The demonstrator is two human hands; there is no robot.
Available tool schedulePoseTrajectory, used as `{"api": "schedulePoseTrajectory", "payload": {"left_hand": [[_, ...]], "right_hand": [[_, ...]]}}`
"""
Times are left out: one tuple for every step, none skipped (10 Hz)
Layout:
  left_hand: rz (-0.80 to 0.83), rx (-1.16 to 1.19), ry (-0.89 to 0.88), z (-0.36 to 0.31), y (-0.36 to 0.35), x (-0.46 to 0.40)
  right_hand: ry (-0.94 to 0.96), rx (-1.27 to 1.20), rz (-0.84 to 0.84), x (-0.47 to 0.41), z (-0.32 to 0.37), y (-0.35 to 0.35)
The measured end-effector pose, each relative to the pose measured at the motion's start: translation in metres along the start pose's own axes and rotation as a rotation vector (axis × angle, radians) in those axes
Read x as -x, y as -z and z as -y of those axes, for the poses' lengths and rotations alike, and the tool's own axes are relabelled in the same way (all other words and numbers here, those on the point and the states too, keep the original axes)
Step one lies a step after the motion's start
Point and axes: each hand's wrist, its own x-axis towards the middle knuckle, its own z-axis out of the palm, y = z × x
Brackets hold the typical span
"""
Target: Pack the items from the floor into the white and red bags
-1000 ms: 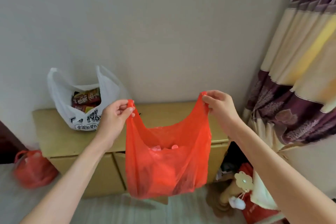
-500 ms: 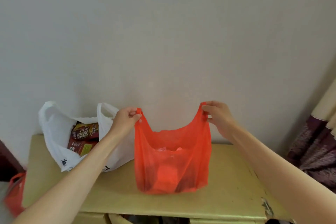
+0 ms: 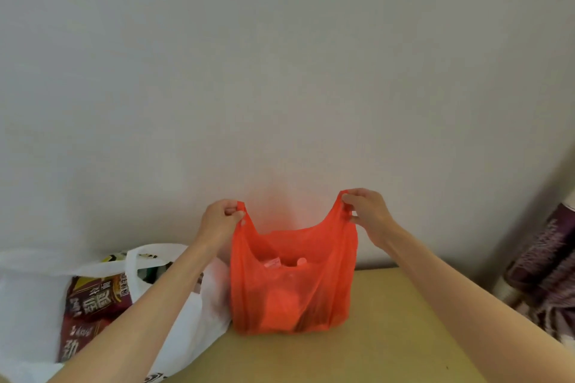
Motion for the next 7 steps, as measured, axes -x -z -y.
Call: {"api": "schedulePoseTrajectory", "payload": {"left_hand": [[-0.037,0.026,0.081,0.012,-0.002,-0.019],[-0.029,0.046,0.087,0.015,0.000,-0.029],[-0.030,0.091,0.085,0.016,-0.002,-0.030],[-0.031,0.116,0.130,0.013,-0.003,-0.035],[0.015,0.063,0.144,0.009,-0.002,-0.040],[0.095,-0.100,0.121,0.007,0.003,-0.047],[0.019,-0.338,-0.061,-0.018,0.008,-0.052]], "right_hand": [[-0.002,-0.004,-0.017,-0.015,-0.006,-0.008],[-0.019,0.034,-0.006,-0.028,-0.011,-0.013],[-0.048,0.096,0.052,-0.041,-0.015,-0.014],[-0.049,0.173,0.051,-0.050,-0.012,-0.013],[-0.036,0.250,0.067,-0.064,-0.010,-0.009],[-0.083,0.293,0.135,-0.069,-0.003,-0.004],[-0.012,0.585,0.153,-0.071,0.008,0.006]]}}
